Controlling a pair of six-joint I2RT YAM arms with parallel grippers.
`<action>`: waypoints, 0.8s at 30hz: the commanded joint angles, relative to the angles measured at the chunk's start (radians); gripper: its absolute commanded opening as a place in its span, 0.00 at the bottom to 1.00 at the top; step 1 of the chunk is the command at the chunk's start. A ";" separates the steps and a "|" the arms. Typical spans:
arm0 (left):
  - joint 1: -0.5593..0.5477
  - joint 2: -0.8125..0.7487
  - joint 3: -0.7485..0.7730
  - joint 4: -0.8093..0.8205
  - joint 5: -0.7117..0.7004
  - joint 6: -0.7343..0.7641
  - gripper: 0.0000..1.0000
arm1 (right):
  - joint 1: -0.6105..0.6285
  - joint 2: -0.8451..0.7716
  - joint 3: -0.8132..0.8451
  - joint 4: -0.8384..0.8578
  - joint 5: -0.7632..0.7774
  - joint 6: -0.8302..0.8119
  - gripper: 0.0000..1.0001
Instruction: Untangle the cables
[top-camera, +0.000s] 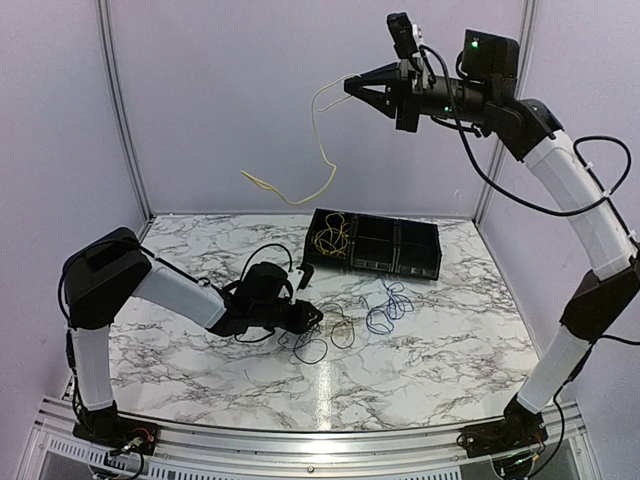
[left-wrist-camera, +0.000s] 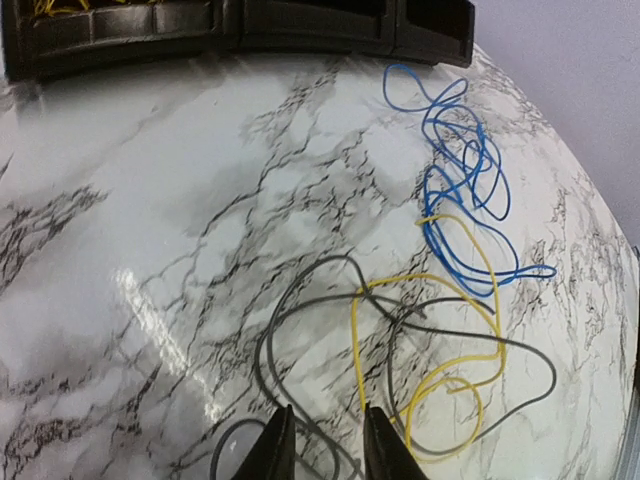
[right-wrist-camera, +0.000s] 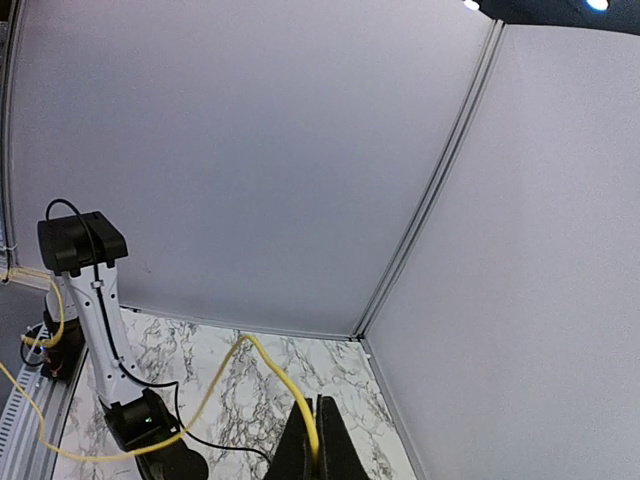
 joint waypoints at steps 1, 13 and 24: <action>0.004 -0.101 -0.059 0.055 -0.009 -0.019 0.29 | 0.001 -0.008 -0.050 0.087 0.096 0.005 0.00; 0.005 -0.414 -0.284 0.053 -0.124 -0.095 0.40 | -0.044 0.120 -0.111 0.133 0.184 -0.059 0.00; 0.005 -0.729 -0.477 -0.030 -0.280 -0.169 0.45 | -0.113 0.267 -0.158 0.245 0.221 -0.080 0.00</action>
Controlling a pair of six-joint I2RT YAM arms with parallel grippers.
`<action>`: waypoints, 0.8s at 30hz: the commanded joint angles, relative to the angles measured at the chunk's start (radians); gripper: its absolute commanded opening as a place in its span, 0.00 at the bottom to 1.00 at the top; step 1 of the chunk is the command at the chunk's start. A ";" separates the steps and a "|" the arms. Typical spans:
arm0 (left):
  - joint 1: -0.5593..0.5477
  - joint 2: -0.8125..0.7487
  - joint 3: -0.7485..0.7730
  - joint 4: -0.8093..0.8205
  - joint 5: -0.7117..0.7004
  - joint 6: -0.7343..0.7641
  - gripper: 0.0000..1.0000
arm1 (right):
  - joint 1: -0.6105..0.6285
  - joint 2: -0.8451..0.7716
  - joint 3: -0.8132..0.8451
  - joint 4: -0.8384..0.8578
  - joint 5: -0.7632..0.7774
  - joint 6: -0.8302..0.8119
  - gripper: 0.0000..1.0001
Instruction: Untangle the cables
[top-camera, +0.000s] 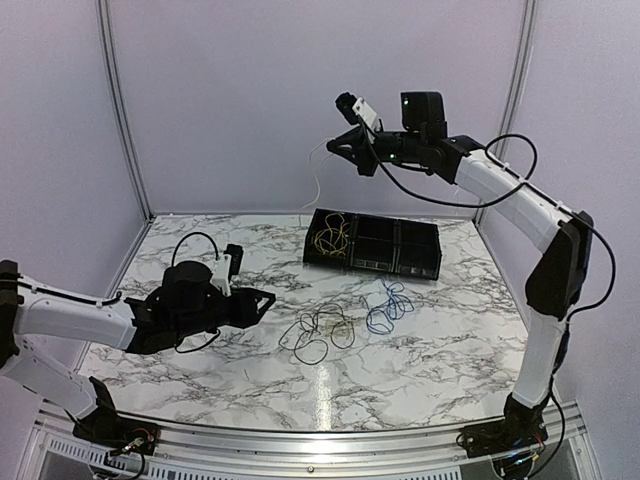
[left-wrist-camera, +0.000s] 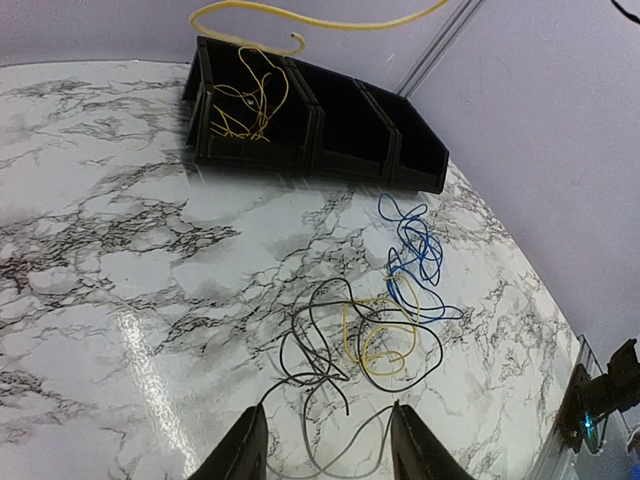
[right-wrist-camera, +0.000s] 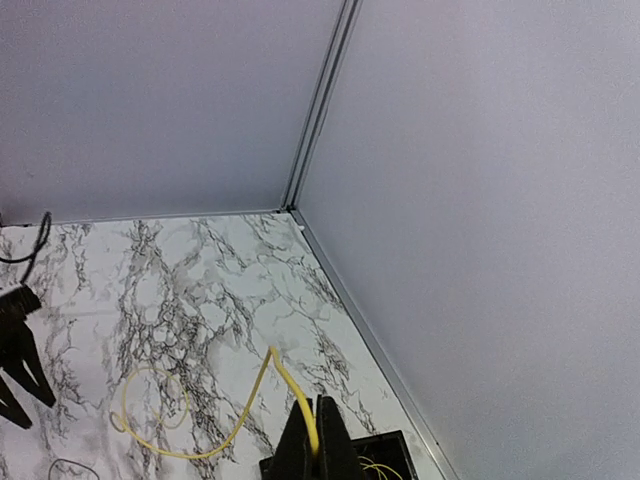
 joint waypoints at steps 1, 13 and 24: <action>0.003 -0.142 -0.048 -0.062 -0.104 -0.034 0.45 | -0.031 0.058 0.017 0.077 0.032 -0.010 0.00; 0.004 -0.293 -0.090 -0.169 -0.196 -0.046 0.47 | -0.061 0.280 0.061 0.101 0.143 -0.077 0.00; 0.004 -0.349 -0.099 -0.225 -0.227 -0.065 0.47 | -0.073 0.430 0.082 0.136 0.273 -0.120 0.00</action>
